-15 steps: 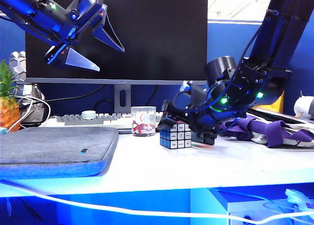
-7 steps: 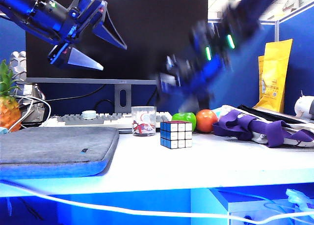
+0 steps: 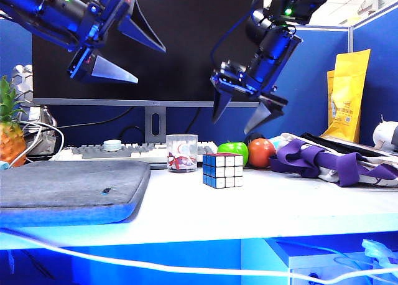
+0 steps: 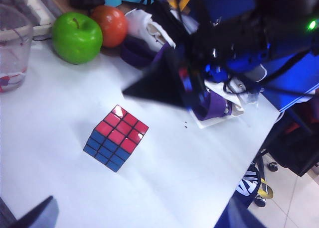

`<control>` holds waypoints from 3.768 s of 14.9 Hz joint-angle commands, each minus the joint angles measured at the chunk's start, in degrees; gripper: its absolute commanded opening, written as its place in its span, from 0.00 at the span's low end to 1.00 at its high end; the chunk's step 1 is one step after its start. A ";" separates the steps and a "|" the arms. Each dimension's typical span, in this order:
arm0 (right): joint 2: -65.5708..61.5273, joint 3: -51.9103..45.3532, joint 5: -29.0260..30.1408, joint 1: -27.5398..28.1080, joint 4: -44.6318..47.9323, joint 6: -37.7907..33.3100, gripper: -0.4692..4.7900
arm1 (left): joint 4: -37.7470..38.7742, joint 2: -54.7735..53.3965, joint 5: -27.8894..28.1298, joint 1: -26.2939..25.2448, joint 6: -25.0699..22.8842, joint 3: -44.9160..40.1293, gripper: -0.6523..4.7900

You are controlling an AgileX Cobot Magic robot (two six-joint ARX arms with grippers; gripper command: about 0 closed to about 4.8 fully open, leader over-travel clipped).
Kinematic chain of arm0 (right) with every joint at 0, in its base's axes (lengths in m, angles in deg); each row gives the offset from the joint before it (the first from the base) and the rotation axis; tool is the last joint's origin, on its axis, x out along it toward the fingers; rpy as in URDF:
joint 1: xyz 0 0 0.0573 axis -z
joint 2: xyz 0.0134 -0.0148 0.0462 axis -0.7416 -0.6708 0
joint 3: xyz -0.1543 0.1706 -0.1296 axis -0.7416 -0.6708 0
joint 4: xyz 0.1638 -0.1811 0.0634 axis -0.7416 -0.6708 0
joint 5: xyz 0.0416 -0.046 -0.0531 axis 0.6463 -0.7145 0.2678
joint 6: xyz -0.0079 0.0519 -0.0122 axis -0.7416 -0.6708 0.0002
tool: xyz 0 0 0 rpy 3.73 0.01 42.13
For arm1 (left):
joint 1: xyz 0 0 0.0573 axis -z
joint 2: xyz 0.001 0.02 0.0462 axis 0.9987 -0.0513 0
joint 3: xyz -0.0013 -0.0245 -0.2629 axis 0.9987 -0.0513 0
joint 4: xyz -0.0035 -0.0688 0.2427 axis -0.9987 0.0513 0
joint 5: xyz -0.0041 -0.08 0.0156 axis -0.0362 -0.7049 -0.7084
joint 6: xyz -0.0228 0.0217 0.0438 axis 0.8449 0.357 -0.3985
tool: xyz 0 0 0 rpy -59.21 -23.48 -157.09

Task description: Rotate the Rubik's Cube so that its red face is facing towards you.

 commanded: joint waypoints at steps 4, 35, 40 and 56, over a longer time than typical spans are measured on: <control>-3.34 0.42 1.53 -1.92 -5.22 4.04 1.00 | -0.26 0.33 -2.56 0.00 1.16 0.31 1.00; -4.02 17.22 -14.25 -4.70 11.19 6.84 0.31 | 3.98 6.10 1.22 0.00 -0.46 0.13 1.00; 2.97 17.22 -14.38 -5.79 13.40 7.15 0.31 | 4.59 12.48 5.70 0.00 -3.13 0.11 1.00; 64.63 -33.35 -47.76 -41.07 22.88 16.26 0.30 | 4.55 19.45 3.85 0.00 -2.05 -3.37 1.00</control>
